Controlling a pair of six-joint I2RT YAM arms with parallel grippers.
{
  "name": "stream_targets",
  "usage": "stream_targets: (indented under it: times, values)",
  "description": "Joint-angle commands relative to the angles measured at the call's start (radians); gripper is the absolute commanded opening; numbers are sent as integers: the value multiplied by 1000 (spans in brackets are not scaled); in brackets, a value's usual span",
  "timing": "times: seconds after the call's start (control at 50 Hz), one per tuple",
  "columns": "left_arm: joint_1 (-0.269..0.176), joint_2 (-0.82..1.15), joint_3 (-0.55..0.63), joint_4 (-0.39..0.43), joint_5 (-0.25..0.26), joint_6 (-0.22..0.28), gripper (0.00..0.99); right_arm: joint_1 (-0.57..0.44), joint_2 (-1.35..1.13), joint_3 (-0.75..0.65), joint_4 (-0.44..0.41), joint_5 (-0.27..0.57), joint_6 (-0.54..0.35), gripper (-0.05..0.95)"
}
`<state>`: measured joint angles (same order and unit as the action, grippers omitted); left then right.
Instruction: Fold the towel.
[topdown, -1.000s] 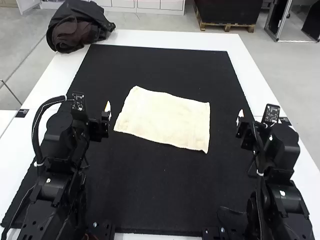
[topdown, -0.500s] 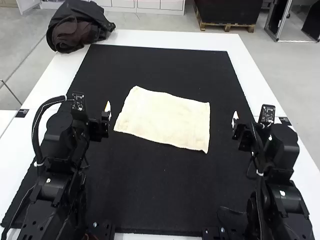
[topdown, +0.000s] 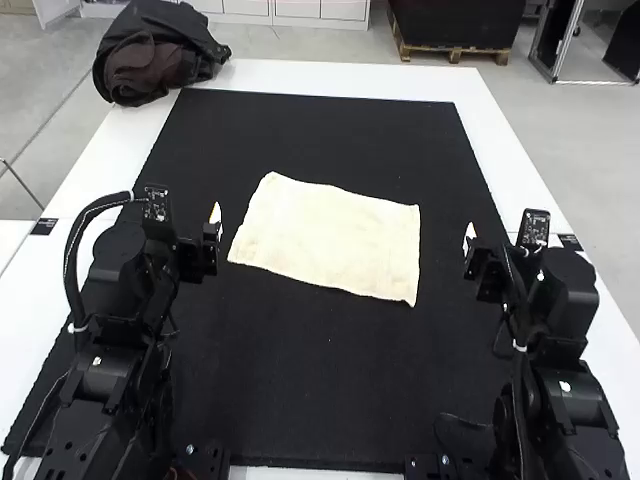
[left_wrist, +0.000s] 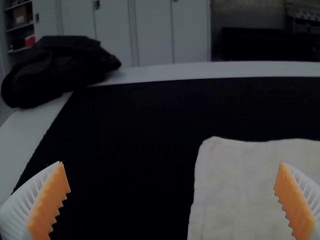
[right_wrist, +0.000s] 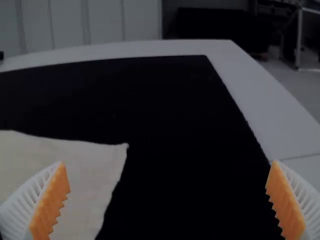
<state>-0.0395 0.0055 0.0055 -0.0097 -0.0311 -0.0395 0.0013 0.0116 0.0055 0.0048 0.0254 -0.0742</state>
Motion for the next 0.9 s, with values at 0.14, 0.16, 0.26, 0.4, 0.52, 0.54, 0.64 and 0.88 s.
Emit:
stream_targets:
  times: [0.14, 0.16, 0.26, 0.4, 0.52, 0.54, 0.64, 0.88]
  values:
    - [0, -10, -4, 13, -13, -8, 967, -15, -10, -4, -3, -18, 8, 910]
    - [1, -9, -4, 13, -13, -8, 967, -15, -12, -6, -3, -18, 8, 910]
    - [3, -10, -4, 13, -13, -8, 967, -15, -10, -4, -3, -18, 8, 910]
    - [4, -10, -4, 13, -13, -8, 967, -15, -10, -6, -3, -18, 8, 910]
    - [4, -9, -4, 11, -13, -8, 967, -15, -12, -6, -3, -18, 8, 910]
    - [4, -10, -4, 11, -13, -8, 967, -15, -12, -6, -3, -18, 8, 910]
    - [4, -9, -4, 11, -13, -8, 967, -15, -12, -6, -3, -18, 8, 910]
    - [1, -9, -4, 74, -13, 67, 962, -15, -12, -6, 50, -19, -29, 908]
